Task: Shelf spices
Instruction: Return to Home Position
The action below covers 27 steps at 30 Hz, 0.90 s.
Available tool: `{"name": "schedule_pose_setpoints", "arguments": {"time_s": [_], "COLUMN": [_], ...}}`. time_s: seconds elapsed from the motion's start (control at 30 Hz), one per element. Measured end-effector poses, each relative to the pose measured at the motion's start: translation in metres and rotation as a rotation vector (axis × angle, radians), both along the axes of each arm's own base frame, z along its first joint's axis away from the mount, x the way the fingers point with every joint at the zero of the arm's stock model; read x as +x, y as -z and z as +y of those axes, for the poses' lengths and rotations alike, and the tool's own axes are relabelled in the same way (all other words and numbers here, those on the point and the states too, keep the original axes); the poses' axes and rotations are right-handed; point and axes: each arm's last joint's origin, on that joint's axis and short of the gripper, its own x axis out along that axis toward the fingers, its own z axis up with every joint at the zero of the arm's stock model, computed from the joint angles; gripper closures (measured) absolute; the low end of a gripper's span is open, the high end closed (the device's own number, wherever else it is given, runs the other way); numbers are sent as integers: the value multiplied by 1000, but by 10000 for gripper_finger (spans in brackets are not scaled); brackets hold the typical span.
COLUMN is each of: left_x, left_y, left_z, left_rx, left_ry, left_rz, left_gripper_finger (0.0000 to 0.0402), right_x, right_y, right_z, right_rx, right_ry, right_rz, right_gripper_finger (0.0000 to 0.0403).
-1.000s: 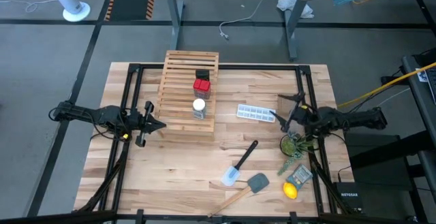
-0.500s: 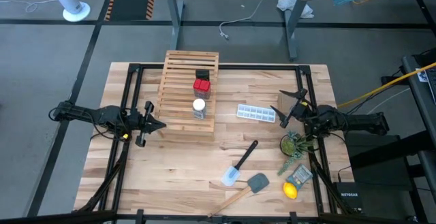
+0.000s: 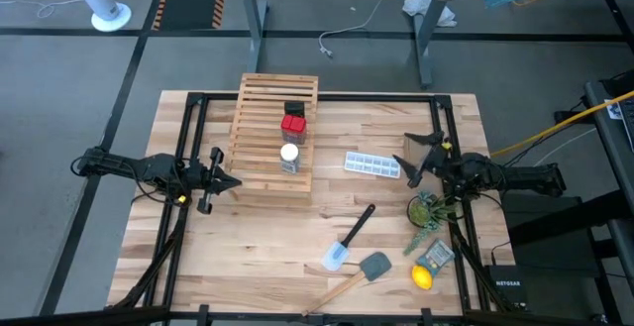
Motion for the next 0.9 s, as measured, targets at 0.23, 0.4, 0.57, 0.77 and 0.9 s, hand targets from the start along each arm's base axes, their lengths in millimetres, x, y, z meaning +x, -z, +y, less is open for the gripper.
{"name": "schedule_pose_setpoints", "arguments": {"time_s": [0.23, 0.4, 0.57, 0.77, 0.9], "left_x": [0, 0, 0, 0, 0], "left_y": [0, 0, 0, 0, 0], "left_z": [0, 0, 0, 0, 0], "left_rx": [4, 3, 1, 2, 3], "left_ry": [0, 0, 0, 0, -1], "left_rz": [0, 0, 0, 0, 0], "left_gripper_finger": [402, 402, 402, 402, 402], "right_x": [3, 4, 4, 4, 4], "right_y": [2, 4, 6, 6, 6], "right_z": [8, 13, 15, 16, 15], "right_rx": [164, 262, 312, 316, 322], "right_ry": [-312, -469, -552, -565, -565], "right_rz": [-41, -39, -18, -16, -17], "right_gripper_finger": [40, 40, 40, 40, 40]}}
